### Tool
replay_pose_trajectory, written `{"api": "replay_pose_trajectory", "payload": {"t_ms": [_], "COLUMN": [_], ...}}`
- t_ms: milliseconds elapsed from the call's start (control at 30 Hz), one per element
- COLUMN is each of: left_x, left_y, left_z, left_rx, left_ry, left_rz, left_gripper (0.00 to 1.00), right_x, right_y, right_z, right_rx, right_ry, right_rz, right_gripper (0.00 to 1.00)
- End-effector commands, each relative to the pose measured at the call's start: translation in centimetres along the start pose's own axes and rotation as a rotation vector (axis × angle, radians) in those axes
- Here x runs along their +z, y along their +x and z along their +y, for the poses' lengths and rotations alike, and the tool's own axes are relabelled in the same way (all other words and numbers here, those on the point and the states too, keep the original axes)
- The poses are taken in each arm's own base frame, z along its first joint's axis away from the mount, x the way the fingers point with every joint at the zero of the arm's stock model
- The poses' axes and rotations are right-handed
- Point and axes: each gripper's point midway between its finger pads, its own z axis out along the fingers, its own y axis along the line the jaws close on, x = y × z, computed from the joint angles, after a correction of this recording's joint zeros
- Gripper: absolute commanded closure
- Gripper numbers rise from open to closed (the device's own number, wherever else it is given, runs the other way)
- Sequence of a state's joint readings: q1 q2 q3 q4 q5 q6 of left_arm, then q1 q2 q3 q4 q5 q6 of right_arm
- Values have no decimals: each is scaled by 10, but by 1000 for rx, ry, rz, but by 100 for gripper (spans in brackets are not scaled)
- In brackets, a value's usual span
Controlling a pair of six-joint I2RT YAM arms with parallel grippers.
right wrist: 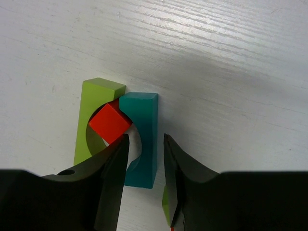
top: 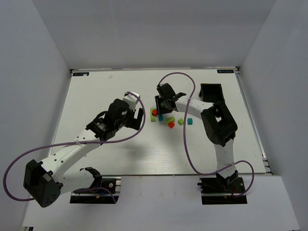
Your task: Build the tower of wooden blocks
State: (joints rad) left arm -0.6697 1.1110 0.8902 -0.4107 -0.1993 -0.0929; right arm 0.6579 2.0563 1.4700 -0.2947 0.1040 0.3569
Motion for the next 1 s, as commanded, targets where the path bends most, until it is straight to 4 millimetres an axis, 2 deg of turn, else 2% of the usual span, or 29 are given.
{"api": "replay_pose_trajectory", "payload": {"t_ms": [0, 167, 233, 367, 433, 533, 567, 700, 867, 900, 967], "left_x": [-1, -1, -1, -1, -1, -1, -1, -2, -7, -10, -10], "left_y": [0, 0, 0, 0, 0, 0, 0, 2, 0, -3, -3], "left_z": [3, 3, 3, 3, 3, 3, 3, 4, 8, 9, 10], "left_rx": [5, 5, 5, 5, 5, 5, 5, 6, 3, 0, -1], "left_ry": [-12, -12, -12, -12, -12, -12, -12, -13, -33, -32, -41], "left_rz": [-6, -6, -6, -6, -6, -6, -6, 3, -17, -31, -31], "left_gripper": [0, 0, 0, 0, 0, 0, 0, 0, 0, 0, 0], "right_x": [-19, -45, -61, -75, -78, -81, -81, -71, -65, -65, -64], "right_y": [-25, -38, -52, -56, -55, -46, -37, -27, -18, -19, -14], "right_z": [12, 9, 8, 10, 10, 22, 28, 16, 4, 4, 1], "right_rx": [-15, -36, -47, -84, -193, -378, -469, -597, -689, -726, -735], "right_ry": [-37, -39, -45, -72, -100, -237, -302, -333, -354, -372, -373], "right_rz": [-77, -140, -198, -230, -229, -205, -196, -162, -124, -137, -120], "right_gripper": [59, 59, 59, 59, 63, 82, 82, 82, 65, 57, 55]}}
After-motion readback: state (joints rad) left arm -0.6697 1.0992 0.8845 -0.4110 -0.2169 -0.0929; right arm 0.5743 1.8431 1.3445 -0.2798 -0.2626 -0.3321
